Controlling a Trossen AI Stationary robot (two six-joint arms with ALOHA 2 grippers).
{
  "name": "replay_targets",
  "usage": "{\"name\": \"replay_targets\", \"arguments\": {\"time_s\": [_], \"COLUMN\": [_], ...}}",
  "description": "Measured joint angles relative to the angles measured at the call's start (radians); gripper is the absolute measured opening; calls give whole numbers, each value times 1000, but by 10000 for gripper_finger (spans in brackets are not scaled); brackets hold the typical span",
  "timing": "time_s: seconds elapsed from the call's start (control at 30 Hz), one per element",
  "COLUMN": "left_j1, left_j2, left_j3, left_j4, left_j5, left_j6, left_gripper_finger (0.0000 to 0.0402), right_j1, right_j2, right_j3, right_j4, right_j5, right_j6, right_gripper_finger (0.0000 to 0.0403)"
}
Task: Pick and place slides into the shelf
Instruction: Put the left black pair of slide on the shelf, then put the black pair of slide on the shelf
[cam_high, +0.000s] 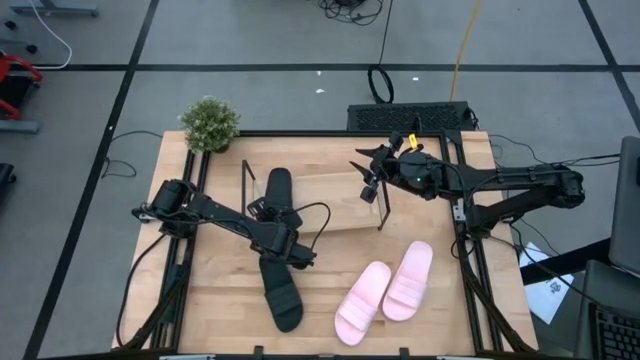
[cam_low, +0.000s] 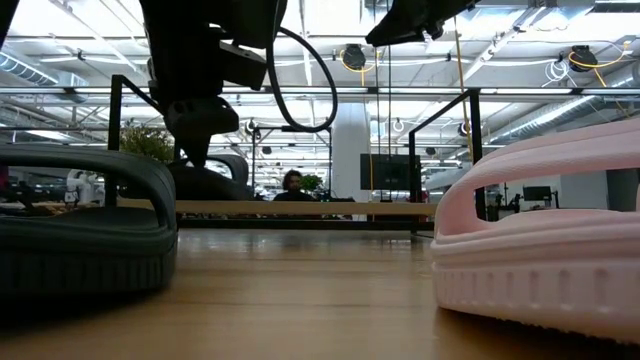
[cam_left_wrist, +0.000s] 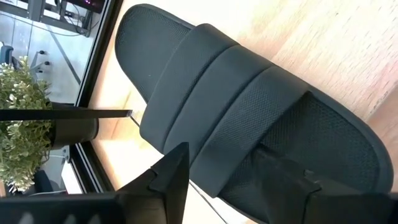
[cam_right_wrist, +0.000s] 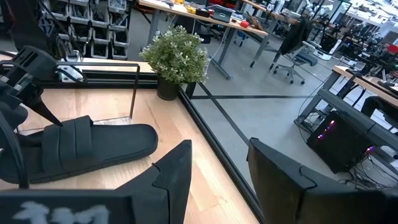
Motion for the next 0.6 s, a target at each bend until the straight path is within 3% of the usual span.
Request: {"name": "replay_targets", "arguments": {"time_s": [0.6], "left_j1": [-1], "left_j2": [0], "left_j3": [50], "left_j4": [-1], "left_j5": [5], "left_j6": [50], "left_gripper_finger": [237], "right_j1": [0], "right_j2": [0], "right_j3": [0], "right_j4": [0], "right_j5": [-1], "right_j6": [22], "right_gripper_finger": [183]}}
